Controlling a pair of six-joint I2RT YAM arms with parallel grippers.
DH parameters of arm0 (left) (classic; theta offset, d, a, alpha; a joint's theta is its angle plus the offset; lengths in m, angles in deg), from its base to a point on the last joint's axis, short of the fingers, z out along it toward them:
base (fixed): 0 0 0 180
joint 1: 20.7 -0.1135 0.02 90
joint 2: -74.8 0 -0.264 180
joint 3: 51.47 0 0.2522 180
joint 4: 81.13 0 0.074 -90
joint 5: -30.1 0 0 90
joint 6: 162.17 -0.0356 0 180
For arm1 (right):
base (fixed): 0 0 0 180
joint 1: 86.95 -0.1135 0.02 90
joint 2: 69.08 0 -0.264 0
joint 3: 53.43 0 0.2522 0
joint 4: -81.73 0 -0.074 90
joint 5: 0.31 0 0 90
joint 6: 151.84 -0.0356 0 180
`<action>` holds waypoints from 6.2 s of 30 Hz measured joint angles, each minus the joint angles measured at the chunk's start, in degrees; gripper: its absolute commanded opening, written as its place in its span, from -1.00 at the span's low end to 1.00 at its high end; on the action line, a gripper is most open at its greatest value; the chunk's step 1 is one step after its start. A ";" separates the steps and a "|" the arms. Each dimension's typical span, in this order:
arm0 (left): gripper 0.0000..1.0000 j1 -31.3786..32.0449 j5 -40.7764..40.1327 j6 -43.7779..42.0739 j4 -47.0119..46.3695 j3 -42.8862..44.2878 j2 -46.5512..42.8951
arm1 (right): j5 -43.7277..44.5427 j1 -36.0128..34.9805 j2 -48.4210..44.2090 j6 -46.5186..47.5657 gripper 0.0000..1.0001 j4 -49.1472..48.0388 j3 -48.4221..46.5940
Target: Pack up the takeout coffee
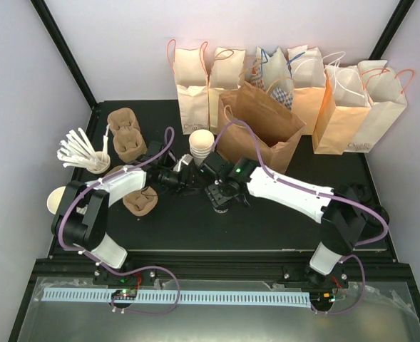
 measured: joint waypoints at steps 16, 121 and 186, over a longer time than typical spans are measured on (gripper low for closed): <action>-0.08 3.80 1.36 0.24 -1.68 -0.11 0.74 | 1.57 -0.90 -4.35 -0.26 0.44 -7.58 7.04; 0.77 30.60 -49.16 -18.53 41.20 41.38 11.65 | -32.09 22.38 -36.72 -42.36 0.05 -53.90 53.46; 0.33 31.98 -50.36 -21.77 41.51 41.46 15.52 | -41.20 24.57 -29.27 -50.29 -0.48 -73.64 60.28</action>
